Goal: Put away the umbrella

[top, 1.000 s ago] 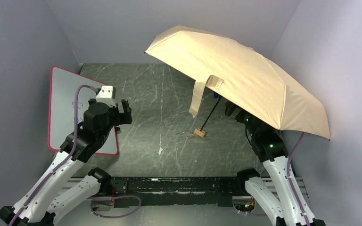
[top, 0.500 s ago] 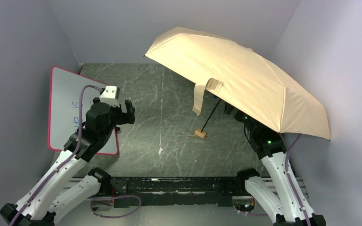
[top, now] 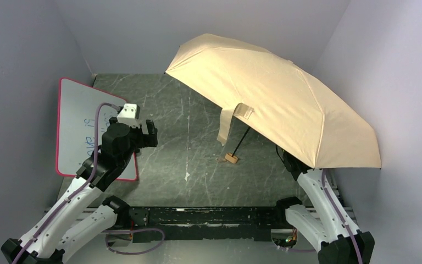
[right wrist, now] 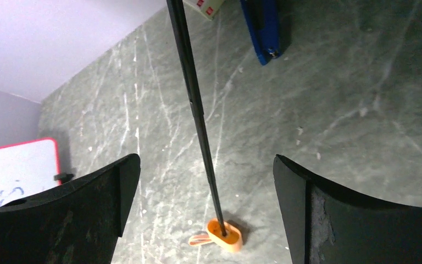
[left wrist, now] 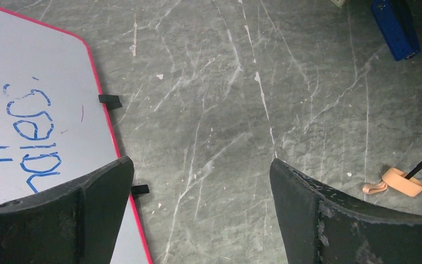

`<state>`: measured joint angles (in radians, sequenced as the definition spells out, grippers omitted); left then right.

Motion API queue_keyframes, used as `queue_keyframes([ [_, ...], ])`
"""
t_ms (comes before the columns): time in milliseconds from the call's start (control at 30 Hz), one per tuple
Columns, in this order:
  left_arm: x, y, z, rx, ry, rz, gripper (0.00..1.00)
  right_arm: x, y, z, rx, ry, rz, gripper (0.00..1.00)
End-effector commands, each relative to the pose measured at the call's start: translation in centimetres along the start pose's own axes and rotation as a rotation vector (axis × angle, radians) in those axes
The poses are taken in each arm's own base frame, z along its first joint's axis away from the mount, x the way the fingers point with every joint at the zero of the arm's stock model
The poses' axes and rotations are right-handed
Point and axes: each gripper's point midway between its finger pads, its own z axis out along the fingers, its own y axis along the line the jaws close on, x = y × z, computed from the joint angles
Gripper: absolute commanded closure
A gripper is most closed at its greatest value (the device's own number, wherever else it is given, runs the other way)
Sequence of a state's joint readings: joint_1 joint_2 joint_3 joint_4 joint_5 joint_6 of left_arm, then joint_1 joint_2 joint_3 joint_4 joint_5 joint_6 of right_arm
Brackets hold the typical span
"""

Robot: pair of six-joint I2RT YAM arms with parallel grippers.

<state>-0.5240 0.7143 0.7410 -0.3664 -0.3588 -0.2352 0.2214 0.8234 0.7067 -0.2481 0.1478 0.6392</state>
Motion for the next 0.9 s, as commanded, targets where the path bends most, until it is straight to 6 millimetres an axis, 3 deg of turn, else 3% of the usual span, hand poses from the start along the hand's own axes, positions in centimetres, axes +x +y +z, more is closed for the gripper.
queue_keyframes([
  [0,-1.1,0.1,0.2,-0.008,-0.045,-0.030,0.03,-1.0,1.8,1.7,-0.100,-0.076,0.096,0.06],
  [200,-0.8,-0.1,0.5,-0.003,-0.023,-0.025,0.03,-0.7,1.2,4.7,-0.074,-0.112,0.110,0.07],
  [433,-0.8,-0.2,0.5,0.002,-0.025,-0.025,0.03,-0.8,2.0,7.7,-0.106,-0.123,0.041,0.14],
  [700,-0.5,-0.8,0.9,0.030,-0.018,-0.018,0.03,-1.1,2.1,9.5,-0.095,-0.124,-0.016,0.36],
  [867,0.0,-2.6,1.3,0.122,-0.003,-0.023,0.03,-1.3,2.6,10.0,-0.114,-0.115,-0.061,0.47],
])
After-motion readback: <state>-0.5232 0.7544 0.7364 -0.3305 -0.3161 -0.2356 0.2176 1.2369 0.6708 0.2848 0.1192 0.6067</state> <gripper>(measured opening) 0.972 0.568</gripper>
